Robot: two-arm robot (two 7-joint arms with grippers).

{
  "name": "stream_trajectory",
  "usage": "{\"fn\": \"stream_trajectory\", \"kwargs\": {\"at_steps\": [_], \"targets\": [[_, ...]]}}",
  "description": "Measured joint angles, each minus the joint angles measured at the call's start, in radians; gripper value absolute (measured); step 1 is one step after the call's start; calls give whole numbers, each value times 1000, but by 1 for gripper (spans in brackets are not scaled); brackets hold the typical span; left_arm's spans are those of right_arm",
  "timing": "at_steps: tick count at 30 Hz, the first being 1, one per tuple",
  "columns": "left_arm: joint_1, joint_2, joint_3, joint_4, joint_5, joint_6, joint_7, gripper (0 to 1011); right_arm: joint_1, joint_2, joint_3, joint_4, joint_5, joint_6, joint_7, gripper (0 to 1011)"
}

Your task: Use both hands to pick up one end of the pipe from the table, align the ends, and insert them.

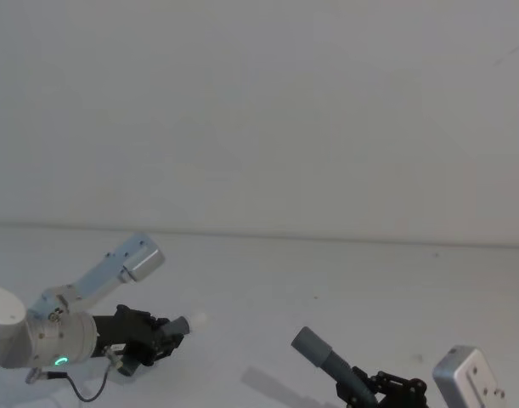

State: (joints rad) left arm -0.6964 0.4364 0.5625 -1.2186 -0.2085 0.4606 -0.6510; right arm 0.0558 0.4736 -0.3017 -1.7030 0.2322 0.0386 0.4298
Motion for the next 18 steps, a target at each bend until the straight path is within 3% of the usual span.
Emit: {"fn": "stream_trajectory", "kwargs": {"at_steps": [18], "targets": [[-4, 104, 42, -133, -22, -87, -154, 325, -34, 44, -20, -15, 7, -53, 29, 232]]}}
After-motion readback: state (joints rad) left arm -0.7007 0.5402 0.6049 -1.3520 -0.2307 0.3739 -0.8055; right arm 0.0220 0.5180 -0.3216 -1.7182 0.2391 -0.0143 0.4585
